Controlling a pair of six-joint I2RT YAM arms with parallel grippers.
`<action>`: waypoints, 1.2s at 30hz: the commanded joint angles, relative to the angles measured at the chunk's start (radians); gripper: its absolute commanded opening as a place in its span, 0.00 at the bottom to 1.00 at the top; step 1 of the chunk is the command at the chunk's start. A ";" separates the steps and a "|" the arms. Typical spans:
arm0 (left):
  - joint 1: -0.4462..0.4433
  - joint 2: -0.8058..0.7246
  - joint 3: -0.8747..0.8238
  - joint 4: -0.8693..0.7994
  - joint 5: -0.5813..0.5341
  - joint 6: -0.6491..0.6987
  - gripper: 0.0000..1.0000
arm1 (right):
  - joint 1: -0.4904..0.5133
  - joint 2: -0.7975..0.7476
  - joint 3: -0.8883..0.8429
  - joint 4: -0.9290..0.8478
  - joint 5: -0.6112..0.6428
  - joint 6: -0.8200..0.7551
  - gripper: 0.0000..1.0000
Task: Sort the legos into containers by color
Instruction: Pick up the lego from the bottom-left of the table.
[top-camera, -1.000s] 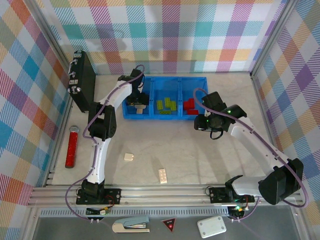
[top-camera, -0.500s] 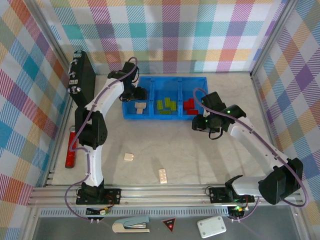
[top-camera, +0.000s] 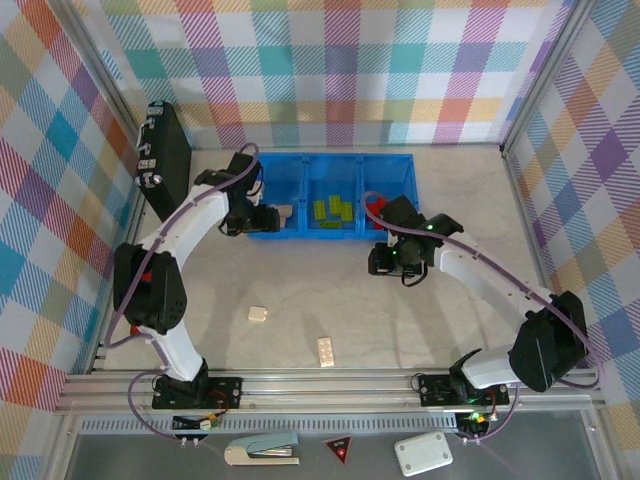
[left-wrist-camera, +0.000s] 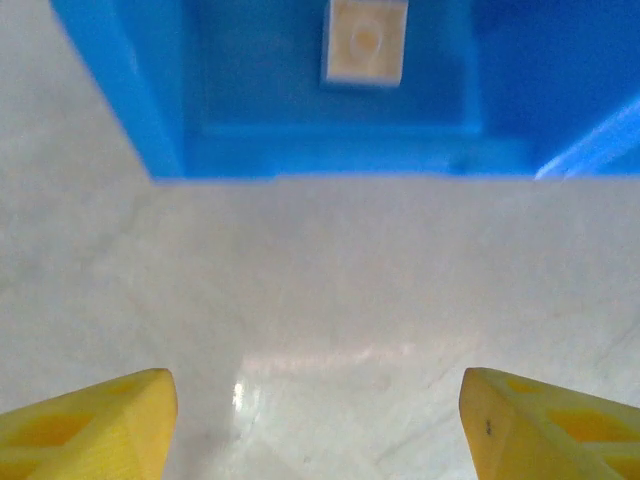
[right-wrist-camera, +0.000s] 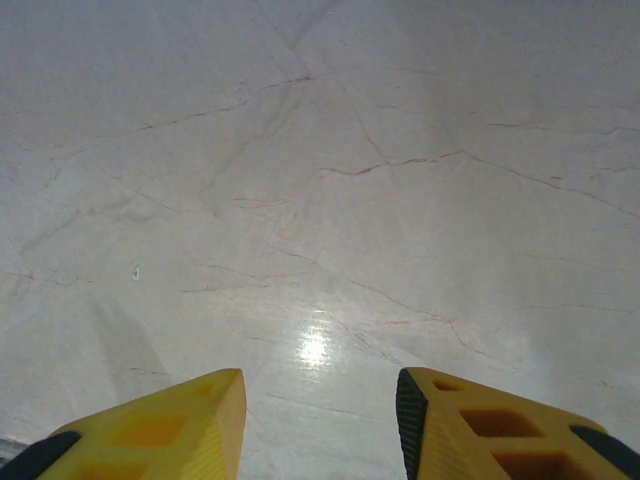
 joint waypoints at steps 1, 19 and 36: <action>-0.035 -0.065 -0.089 -0.014 -0.003 -0.032 0.74 | 0.011 0.019 -0.007 0.025 -0.024 0.013 0.46; -0.202 -0.136 -0.499 0.068 0.024 -0.187 0.76 | 0.033 0.072 0.031 0.029 -0.042 -0.009 0.46; -0.224 -0.093 -0.546 0.094 0.009 -0.187 0.59 | 0.043 0.066 0.032 0.022 -0.037 -0.001 0.46</action>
